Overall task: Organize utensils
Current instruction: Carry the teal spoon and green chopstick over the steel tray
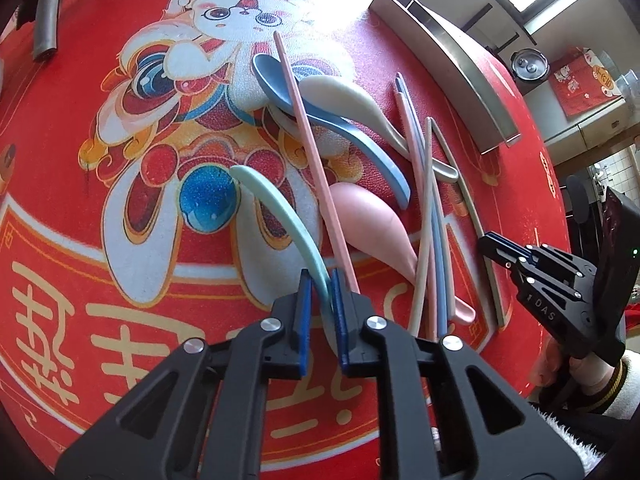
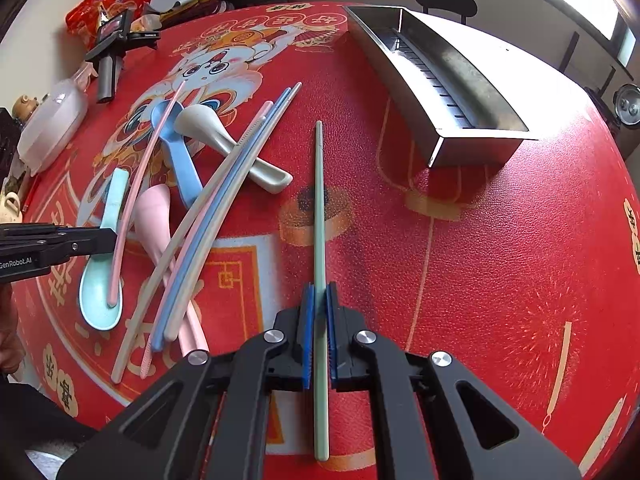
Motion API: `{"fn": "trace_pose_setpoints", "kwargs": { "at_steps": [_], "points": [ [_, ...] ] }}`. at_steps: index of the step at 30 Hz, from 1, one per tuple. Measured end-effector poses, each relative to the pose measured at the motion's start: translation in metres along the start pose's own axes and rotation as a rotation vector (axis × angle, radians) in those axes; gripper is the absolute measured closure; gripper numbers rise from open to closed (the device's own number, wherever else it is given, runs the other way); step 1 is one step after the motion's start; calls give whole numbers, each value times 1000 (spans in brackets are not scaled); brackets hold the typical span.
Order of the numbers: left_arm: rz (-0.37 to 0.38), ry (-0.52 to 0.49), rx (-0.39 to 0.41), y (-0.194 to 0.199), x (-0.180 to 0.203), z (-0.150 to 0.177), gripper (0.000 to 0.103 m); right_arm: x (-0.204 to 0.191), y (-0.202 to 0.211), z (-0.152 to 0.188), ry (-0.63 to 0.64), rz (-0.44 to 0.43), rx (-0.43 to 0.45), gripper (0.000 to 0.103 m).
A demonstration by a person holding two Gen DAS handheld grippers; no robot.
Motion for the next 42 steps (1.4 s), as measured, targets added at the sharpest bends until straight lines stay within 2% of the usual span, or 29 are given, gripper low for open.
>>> {"fn": "trace_pose_setpoints", "kwargs": {
  "at_steps": [5,15,23,28,34,38,42],
  "points": [
    [-43,-17,-1,4,-7,0,90,-1,0,0,-2,12,-7,97],
    [-157,14,15,12,-51,10,89,-1,-2,-1,4,20,-20,97],
    [-161,40,35,14,-60,14,89,-4,-3,-1,39,39,-30,97],
    [-184,66,55,26,-74,14,92,-1,-2,-2,-11,-1,-42,97],
    [-198,97,62,36,-99,14,92,-3,6,1,-47,-35,-16,97],
    [-207,152,71,43,-119,14,92,-1,12,-1,-51,-38,-3,97],
    [-189,185,91,55,-128,10,92,0,22,-6,-63,-48,24,97]
  ]
}}
Point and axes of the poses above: each gripper's, at about its wrist camera, not at the fingertips, and y roughly against the way its jaws point, x to its right, z to its underside, the point moved 10 cm from there along -y, roughly the way its jaws point, and after that the axes turned 11 degrees about -z, right-handed, at the moved point
